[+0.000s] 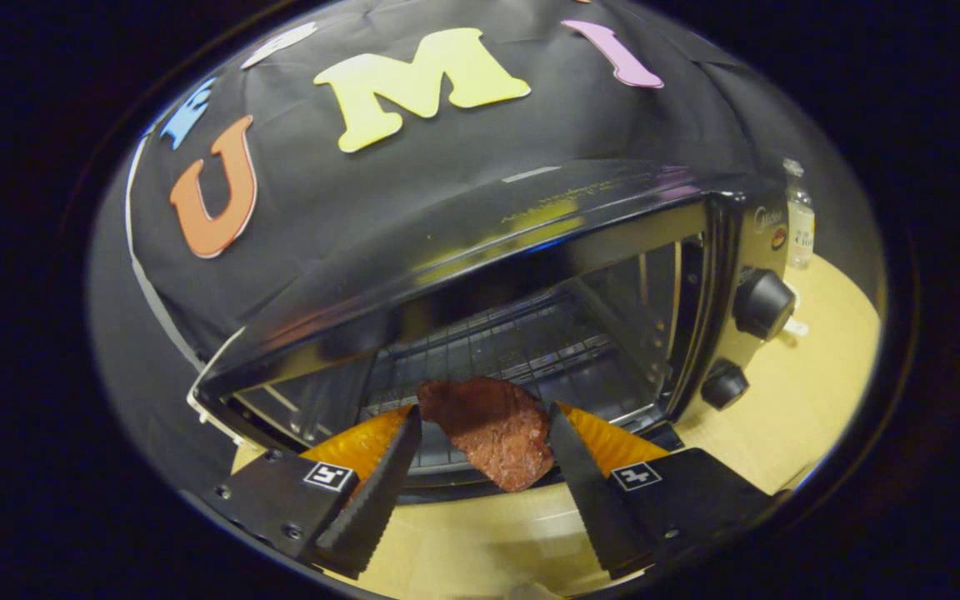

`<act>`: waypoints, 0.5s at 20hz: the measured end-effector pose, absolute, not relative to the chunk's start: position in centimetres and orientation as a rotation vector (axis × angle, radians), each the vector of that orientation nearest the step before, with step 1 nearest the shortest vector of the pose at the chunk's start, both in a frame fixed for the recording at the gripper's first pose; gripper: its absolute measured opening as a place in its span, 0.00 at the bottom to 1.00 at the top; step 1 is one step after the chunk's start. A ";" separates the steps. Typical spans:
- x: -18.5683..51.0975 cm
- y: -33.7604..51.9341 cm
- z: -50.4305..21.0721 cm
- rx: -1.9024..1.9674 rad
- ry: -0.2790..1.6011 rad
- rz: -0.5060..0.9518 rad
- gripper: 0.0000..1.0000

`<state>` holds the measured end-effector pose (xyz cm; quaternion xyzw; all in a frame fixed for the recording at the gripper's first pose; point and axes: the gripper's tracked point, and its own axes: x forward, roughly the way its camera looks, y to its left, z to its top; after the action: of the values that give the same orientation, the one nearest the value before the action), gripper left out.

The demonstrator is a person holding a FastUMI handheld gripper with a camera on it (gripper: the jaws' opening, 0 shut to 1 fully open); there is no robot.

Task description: Open the toaster oven, put the food inside, and close the toaster oven door.

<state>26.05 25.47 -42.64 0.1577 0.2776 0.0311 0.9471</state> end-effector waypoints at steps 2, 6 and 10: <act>25.6 24.9 -42.0 0.299 0.554 0.073 0.97; 23.4 23.9 -40.5 0.244 0.553 0.098 0.97; 19.4 23.4 -37.6 0.160 0.541 0.150 0.97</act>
<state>19.37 23.35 -37.57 0.0787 0.2665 0.0739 0.9578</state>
